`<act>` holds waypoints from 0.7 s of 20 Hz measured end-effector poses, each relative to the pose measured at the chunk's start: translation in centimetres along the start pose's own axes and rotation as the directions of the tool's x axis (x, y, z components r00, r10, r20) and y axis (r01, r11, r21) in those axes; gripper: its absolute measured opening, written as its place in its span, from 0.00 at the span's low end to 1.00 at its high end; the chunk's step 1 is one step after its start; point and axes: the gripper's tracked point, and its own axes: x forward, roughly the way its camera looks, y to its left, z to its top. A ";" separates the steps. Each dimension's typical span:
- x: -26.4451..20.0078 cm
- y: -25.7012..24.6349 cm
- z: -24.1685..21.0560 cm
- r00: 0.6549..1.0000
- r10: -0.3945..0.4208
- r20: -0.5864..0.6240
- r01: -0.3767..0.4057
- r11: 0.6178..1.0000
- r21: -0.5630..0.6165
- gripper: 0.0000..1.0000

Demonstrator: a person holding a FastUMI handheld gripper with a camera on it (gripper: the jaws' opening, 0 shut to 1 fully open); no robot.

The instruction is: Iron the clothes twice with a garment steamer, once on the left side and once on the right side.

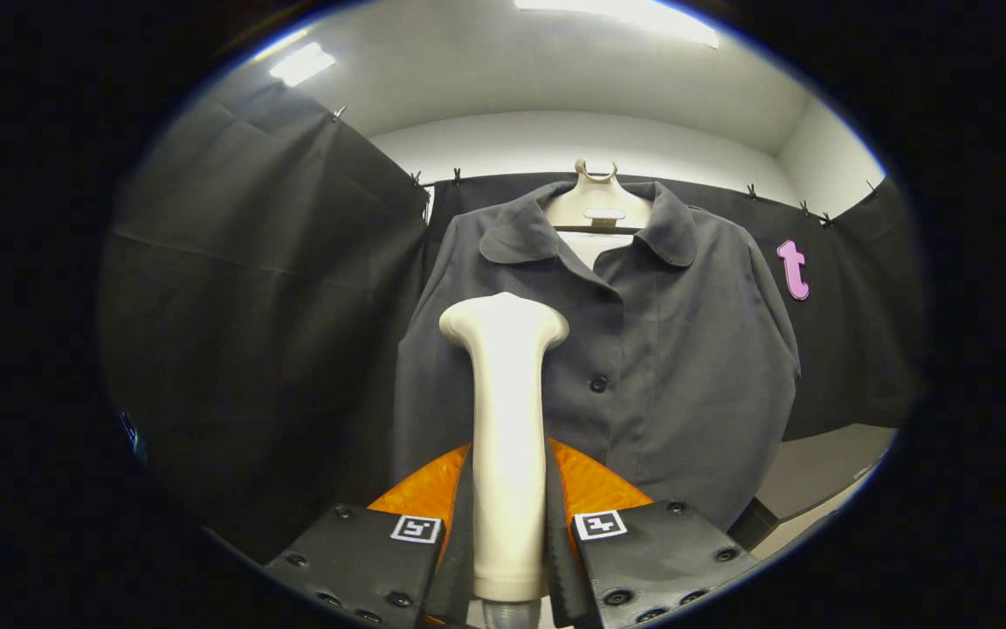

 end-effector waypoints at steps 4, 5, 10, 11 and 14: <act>-0.7 0.5 -2.0 0.999 0.009 -0.042 -0.009 1.000 -0.002 0.41; -1.0 0.7 -2.5 0.999 0.010 -0.053 -0.010 1.000 -0.004 0.42; -2.3 1.3 -4.7 0.995 0.014 -0.100 -0.014 1.000 -0.002 0.42; -2.5 1.5 -5.1 0.994 0.015 -0.109 -0.015 1.000 0.002 0.42; -2.5 1.8 -6.8 0.990 0.023 -0.140 -0.023 1.000 0.007 0.42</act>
